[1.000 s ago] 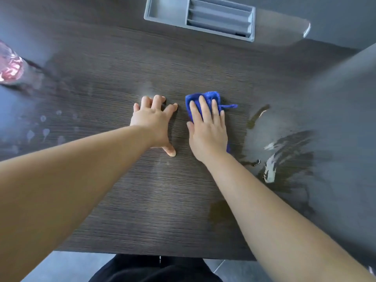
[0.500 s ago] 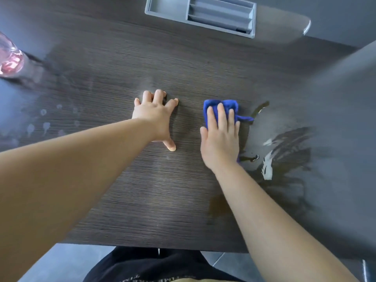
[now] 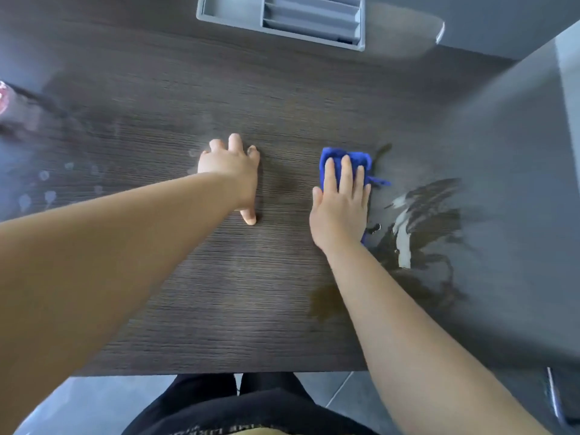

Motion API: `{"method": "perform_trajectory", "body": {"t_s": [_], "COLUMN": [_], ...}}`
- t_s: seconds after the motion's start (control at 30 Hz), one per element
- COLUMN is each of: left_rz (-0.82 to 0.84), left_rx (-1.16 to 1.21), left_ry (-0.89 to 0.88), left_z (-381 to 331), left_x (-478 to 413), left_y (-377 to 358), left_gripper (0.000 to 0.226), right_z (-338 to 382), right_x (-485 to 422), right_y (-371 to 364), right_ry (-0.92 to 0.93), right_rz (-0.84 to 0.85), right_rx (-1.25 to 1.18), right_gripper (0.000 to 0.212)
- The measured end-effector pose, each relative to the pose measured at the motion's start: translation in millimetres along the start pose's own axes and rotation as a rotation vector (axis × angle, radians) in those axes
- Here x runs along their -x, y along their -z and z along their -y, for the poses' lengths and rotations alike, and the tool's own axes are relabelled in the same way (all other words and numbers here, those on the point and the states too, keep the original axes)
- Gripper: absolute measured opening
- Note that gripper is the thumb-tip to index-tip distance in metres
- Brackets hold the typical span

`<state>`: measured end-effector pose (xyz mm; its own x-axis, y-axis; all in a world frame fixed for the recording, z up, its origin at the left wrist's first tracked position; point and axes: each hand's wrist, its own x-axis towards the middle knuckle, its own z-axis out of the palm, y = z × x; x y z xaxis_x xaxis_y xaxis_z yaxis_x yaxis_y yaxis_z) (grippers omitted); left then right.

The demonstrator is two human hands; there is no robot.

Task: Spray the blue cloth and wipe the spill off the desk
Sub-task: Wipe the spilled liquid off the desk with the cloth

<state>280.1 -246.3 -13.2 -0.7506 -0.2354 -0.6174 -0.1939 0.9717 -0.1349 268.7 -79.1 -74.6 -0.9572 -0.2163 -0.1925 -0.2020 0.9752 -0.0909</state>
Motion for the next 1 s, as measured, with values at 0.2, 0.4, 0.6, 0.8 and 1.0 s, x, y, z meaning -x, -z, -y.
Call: {"method": "perform_trajectory", "body": {"t_s": [0.2, 0.4, 0.6, 0.8, 1.0], "left_rz": [-0.033, 0.062, 0.065, 0.078, 0.072], "left_rx": [-0.023, 0.015, -0.022, -0.007, -0.004], "left_ry": [-0.057, -0.149, -0.135, -0.120, -0.127], "left_z": [-2, -35, -42, -44, -41], "left_x": [9, 22, 20, 18, 19], "left_y": [-7, -20, -28, -27, -28], "left_gripper": [0.111, 0.134, 0.144, 0.144, 0.144], "right_z": [5, -47, -24, -15, -58], "right_x": [0, -90, 4, -14, -82], "right_y": [-2, 21, 0, 2, 19], "right_ry": [0.270, 0.000, -0.051, 0.175, -0.033], "right_rz": [0.031, 0.018, -0.028, 0.031, 0.049], "right_rx": [0.065, -0.014, -0.042, 0.030, -0.028], "right_gripper": [0.054, 0.050, 0.056, 0.055, 0.052]}}
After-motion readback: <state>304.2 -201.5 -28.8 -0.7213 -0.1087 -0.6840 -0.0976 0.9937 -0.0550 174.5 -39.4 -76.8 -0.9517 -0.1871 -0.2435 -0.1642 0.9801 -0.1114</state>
